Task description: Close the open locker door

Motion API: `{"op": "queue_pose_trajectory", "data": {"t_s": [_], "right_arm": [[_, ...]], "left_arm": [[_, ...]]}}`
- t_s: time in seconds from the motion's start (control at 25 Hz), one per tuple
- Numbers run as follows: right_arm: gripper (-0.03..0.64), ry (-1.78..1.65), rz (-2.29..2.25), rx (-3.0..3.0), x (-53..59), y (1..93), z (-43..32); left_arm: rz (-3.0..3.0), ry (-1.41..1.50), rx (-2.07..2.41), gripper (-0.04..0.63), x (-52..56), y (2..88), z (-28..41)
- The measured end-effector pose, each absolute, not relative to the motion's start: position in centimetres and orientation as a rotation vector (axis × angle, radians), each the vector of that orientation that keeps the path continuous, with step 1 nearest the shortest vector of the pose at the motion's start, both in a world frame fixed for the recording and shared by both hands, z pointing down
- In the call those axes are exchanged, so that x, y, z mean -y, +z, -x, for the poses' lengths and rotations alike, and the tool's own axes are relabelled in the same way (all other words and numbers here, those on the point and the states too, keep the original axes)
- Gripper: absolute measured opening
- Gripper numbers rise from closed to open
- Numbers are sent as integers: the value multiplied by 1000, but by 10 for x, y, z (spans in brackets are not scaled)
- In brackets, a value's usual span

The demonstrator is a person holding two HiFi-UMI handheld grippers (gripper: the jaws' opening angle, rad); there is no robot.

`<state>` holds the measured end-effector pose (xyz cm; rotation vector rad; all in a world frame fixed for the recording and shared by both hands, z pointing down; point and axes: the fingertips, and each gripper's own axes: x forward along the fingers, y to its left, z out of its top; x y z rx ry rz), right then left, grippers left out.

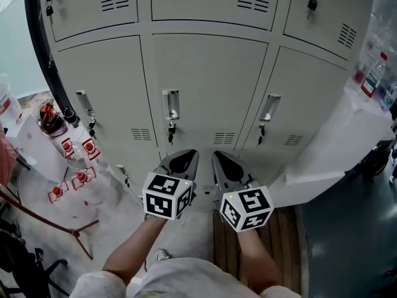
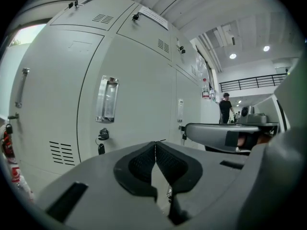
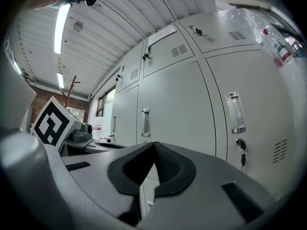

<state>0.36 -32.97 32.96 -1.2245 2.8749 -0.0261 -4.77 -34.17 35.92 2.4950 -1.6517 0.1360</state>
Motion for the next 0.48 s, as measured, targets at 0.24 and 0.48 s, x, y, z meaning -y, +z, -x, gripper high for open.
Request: {"op": "queue_pose_trajectory", "data": {"t_s": [0.24,0.48], "right_arm": [[5,-30,1216,-2878,327,331,2],[5,-33,1213,-2883,326,333,9]], "left_arm": [[-2491,141,1655,6,338,361,53],[-2486,136,1651,6,337,362,59]]}}
